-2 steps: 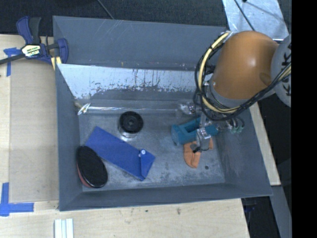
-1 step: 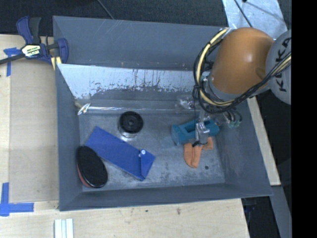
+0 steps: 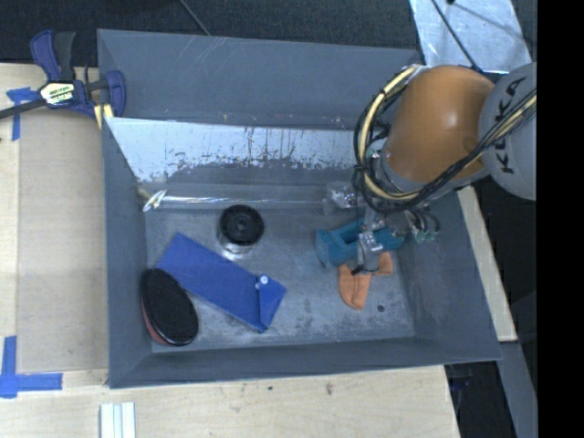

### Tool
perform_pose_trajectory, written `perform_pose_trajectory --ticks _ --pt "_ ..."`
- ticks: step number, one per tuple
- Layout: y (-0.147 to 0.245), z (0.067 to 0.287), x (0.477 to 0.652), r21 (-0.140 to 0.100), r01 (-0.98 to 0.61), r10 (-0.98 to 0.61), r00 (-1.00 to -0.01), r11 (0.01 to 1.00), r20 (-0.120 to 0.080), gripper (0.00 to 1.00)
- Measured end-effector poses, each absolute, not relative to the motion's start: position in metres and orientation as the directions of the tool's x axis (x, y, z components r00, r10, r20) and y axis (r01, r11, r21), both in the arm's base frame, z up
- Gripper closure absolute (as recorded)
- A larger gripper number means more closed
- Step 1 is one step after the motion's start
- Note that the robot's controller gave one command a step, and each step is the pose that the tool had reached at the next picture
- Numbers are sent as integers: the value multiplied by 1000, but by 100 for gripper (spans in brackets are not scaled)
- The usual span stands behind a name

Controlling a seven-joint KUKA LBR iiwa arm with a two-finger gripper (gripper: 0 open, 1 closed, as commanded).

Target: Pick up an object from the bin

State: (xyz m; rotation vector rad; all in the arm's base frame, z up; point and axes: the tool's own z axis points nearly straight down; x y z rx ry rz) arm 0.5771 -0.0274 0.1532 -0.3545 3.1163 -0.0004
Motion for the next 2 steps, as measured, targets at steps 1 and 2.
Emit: perform_pose_trajectory --ticks 1,2 --pt "-40 125 577 0 -261 -261 -965 965 -2 0" --pt "-48 112 586 -1 -142 -142 -990 990 -5 0"
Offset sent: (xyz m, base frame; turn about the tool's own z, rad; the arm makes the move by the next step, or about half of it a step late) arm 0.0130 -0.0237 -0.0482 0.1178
